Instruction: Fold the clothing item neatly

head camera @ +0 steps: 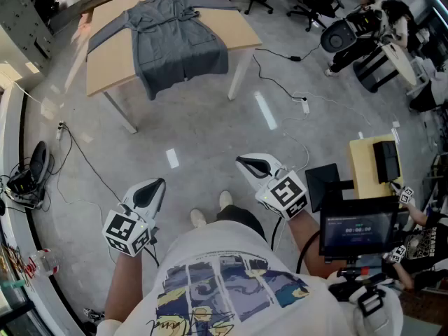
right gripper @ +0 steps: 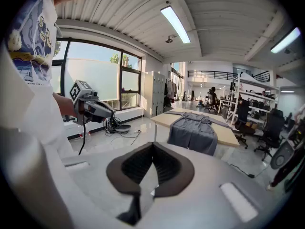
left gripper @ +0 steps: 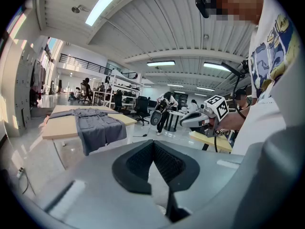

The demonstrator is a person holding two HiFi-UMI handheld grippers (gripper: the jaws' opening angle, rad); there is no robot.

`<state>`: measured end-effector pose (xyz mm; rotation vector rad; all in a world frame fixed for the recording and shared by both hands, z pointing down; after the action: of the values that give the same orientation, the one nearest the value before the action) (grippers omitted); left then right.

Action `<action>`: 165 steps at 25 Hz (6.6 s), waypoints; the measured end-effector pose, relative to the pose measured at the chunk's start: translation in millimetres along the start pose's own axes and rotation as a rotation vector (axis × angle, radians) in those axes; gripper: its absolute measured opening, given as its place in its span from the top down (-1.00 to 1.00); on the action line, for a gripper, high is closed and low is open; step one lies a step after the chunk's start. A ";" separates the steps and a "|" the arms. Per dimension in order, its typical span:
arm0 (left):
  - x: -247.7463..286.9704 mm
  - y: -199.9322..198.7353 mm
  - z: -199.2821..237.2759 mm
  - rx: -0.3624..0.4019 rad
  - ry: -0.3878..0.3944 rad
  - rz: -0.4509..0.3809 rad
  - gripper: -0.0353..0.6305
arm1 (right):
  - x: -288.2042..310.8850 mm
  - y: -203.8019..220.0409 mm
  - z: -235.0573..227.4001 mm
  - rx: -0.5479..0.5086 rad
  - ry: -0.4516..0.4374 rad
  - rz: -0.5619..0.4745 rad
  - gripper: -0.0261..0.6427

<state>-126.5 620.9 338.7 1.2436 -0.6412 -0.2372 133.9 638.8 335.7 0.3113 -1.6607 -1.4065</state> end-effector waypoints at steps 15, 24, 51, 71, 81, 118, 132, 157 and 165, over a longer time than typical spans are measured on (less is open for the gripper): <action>29.0 -1.4 12.6 -0.016 0.017 0.012 0.88 | 0.3 8.2 -22.7 0.025 0.004 0.031 0.91; 87.9 -34.2 30.3 -0.006 -0.048 0.022 0.87 | 25.3 3.3 -105.7 0.023 0.011 -0.015 0.90; 245.6 -123.6 163.7 -0.021 -0.175 -0.024 0.87 | 165.5 -25.4 -294.1 0.004 -0.089 -0.016 0.86; 262.9 -168.4 361.0 0.011 -0.026 -0.024 0.88 | 314.6 -110.7 -386.4 0.158 0.135 0.032 0.77; 304.4 -192.6 417.2 -0.012 -0.081 -0.012 0.87 | 367.7 -92.3 -528.0 0.284 0.251 0.068 0.74; 498.0 -250.4 500.3 -0.069 -0.120 0.181 0.87 | 530.4 27.5 -885.9 0.766 0.451 0.211 0.40; 501.6 -239.2 503.2 -0.111 -0.124 0.199 0.87 | 551.3 63.9 -906.6 0.975 0.412 0.249 0.44; 439.3 -220.8 504.3 -0.166 -0.214 0.114 0.87 | 567.7 -62.5 -888.6 0.606 0.478 0.125 0.83; 407.8 -211.0 501.5 -0.194 -0.278 0.088 0.87 | 615.4 -115.2 -852.2 0.545 0.379 0.081 0.83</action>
<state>-49.2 -54.3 361.5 1.0019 -0.8887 -0.3943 395.6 -377.0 468.7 0.7587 -1.6824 -0.7523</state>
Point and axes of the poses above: the fingertips, and each gripper's own axes: x forward along the fingers, z to its left, y out of its underside, the point moved 5 cm from there along -x, backward along the fingers
